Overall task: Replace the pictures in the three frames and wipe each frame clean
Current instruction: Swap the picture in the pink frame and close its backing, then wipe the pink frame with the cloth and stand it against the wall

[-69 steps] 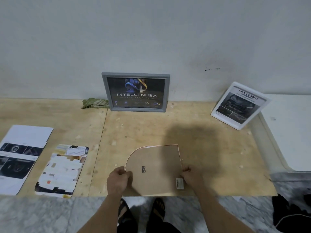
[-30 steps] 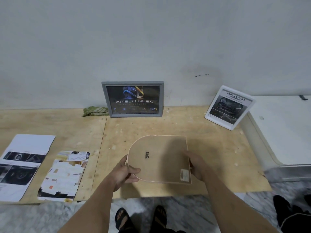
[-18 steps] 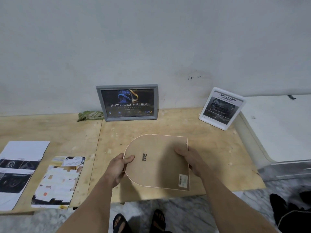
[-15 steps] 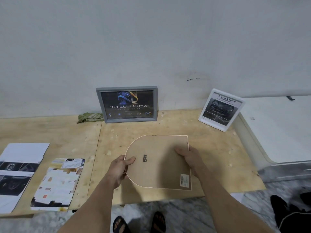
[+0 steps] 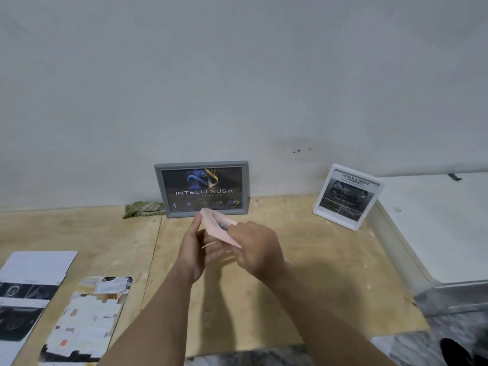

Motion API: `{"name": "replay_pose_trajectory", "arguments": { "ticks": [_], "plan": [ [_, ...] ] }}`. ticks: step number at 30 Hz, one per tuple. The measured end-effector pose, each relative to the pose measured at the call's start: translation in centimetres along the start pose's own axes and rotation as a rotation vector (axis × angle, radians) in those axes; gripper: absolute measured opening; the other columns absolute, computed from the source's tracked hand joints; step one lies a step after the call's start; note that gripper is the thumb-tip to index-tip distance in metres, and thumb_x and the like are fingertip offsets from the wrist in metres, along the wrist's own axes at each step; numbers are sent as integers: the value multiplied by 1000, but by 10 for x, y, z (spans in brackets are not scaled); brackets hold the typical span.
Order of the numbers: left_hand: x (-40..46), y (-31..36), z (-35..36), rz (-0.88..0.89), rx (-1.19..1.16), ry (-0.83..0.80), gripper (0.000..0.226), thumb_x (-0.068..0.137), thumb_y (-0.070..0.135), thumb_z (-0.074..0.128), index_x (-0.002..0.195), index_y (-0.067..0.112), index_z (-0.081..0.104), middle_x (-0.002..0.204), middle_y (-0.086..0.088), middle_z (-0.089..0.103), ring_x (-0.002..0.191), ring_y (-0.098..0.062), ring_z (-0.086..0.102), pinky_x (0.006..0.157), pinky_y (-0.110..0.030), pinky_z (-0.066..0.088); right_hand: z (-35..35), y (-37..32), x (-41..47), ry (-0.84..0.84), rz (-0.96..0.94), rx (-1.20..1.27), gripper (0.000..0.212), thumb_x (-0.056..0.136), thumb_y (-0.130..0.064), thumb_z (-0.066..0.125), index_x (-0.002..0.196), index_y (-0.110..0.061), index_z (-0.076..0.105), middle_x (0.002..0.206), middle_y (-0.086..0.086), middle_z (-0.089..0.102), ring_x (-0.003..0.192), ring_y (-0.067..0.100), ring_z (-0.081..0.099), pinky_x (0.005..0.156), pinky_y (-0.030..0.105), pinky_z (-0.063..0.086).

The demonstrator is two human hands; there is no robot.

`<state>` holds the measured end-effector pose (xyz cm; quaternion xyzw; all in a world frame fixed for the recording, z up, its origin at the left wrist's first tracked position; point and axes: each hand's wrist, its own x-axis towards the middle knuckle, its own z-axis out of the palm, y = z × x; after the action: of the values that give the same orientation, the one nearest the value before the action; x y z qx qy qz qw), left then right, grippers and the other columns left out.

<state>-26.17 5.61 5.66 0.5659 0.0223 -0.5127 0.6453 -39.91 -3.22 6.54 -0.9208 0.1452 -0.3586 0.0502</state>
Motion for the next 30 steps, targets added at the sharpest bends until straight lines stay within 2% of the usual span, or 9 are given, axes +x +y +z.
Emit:
{"name": "replay_pose_trajectory", "arguments": {
  "ticks": [3, 7, 10, 12, 15, 17, 20, 23, 30],
  "plan": [
    [3, 17, -2, 28, -40, -18, 40, 94, 42, 60, 112, 8, 70, 98, -11, 65, 67, -19, 63, 45, -26, 56, 8, 2, -4, 18, -134, -36, 13, 75, -17, 69, 77, -20, 56, 69, 2, 55, 63, 23, 49, 56, 31, 30],
    [5, 21, -13, -8, 160, 39, 31, 91, 25, 62, 109, 0, 70, 88, -12, 69, 73, -22, 61, 51, -28, 53, 14, 7, -11, -1, -232, -46, 10, 76, -18, 71, 76, -18, 61, 69, 2, 55, 62, 21, 46, 58, 28, 29],
    [7, 19, -20, -29, 210, 92, 26, 90, 9, 56, 105, -8, 68, 76, -13, 70, 66, -24, 60, 53, -27, 47, 18, 4, -15, -116, -225, -1, 30, 84, -48, 65, 83, -18, 62, 75, 1, 56, 67, 20, 46, 61, 31, 36],
    [7, 15, -28, -18, 215, 124, 18, 91, 5, 53, 99, -3, 68, 68, -9, 69, 60, -21, 58, 51, -25, 43, 16, 4, -16, -225, -31, 136, 49, 84, -64, 55, 99, -19, 66, 89, -1, 61, 80, 19, 52, 74, 33, 41],
    [6, 10, -42, 6, 216, 110, 18, 92, 3, 53, 100, 6, 69, 88, -11, 71, 78, -24, 61, 69, -33, 46, 18, 14, -15, -231, 346, 64, 55, 86, -65, 44, 119, -23, 59, 106, -4, 60, 94, 16, 53, 81, 35, 45],
    [5, 8, -54, 2, 224, 89, 20, 94, 5, 53, 105, 8, 70, 89, -7, 73, 81, -24, 62, 69, -33, 47, 27, 25, -15, -156, 624, -15, 56, 89, -64, 38, 117, -21, 59, 99, 1, 61, 88, 21, 56, 74, 38, 49],
    [6, 5, -71, -11, 225, 62, 23, 95, 6, 53, 109, 11, 70, 84, -4, 74, 79, -23, 62, 65, -31, 46, 32, 29, -7, -262, 1099, 469, 50, 92, -62, 35, 97, -21, 62, 83, -1, 64, 82, 21, 62, 78, 39, 53],
    [3, 4, -84, -17, 171, 53, 25, 96, 10, 54, 116, 10, 70, 88, -6, 74, 81, -23, 61, 70, -33, 48, 40, 20, -1, -269, 1136, 576, 44, 98, -50, 38, 78, -18, 61, 70, -1, 60, 74, 21, 59, 71, 35, 48],
    [-2, 19, -125, -38, -3, 82, 29, 98, 19, 56, 122, 7, 64, 107, -17, 72, 95, -36, 67, 81, -46, 58, 65, -30, 19, -180, 1127, 577, 46, 99, -42, 43, 59, -19, 46, 58, -1, 48, 59, 16, 47, 55, 30, 38]
  ]
}}
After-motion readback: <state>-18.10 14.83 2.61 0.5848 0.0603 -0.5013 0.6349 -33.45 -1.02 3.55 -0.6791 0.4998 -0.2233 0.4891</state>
